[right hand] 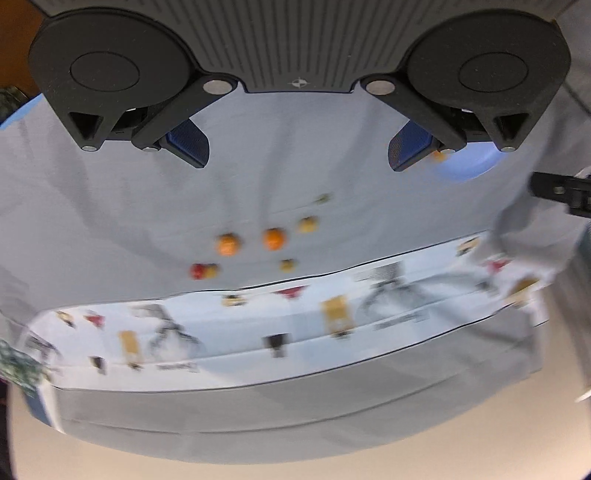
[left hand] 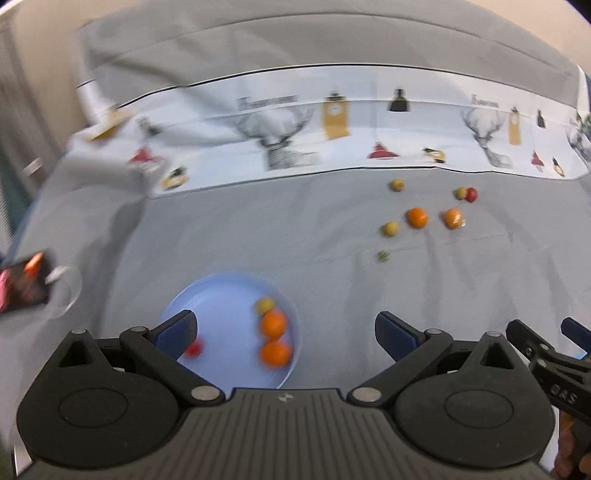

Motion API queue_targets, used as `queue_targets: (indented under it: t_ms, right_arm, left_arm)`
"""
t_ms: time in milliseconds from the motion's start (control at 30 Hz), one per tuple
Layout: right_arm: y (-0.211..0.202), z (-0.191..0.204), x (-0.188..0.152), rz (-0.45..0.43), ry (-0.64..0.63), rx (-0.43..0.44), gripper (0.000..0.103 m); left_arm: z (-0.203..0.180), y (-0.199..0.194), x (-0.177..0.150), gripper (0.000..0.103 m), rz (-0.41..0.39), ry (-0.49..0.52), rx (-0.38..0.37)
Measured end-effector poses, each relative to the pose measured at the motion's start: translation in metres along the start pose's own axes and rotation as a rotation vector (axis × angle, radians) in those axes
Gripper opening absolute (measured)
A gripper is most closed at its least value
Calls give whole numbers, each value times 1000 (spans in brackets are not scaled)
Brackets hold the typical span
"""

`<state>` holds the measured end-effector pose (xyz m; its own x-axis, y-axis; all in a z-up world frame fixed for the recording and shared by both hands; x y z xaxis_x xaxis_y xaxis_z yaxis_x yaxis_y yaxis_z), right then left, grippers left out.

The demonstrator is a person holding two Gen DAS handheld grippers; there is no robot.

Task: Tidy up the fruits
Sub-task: 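Grasp a mandarin with the left tool while the right tool grasps a wrapped mandarin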

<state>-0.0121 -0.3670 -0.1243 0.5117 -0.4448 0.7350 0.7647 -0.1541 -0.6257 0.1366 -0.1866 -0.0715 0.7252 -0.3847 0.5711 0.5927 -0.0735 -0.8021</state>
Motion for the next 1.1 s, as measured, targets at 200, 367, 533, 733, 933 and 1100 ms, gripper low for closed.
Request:
queue_targets:
  t_ms: [200,367,533,733,933,1100]
  right_arm:
    - [91,-70,33,-42,50,-151,102]
    - [180,-118,49,-55,87,-269,102]
    - [268,-126,49,4,23,-217,102]
    - [315,-144,52,35,-56,-249,102]
    - [313,-179,61,-5,28,-331,102]
    - [312,-178,61,0,27,-341,102]
  left_arm:
    - [-87,83,67,103,-28,114,-56]
    - [-150,173,97,103,61,205,-129]
    - [-192,247,106,103,141,317,-157]
    - [-219,289,107,103,155,391,-198]
    - [-245,307,110,102,166,385,-262]
    - [-265,307,108,102,155,439,-260]
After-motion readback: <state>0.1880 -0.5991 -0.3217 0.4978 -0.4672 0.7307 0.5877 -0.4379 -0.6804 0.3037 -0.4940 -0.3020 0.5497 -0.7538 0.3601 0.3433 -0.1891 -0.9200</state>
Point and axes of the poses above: each gripper's, at about its wrist camera, not at the fingertips, and y roughly the way its jaws point, z to its left, x to its top, the point moved 9 cm from there along y, roughly the way its jaws point, and after that the axes turned 7 degrees about x, right-handed, at the moved point
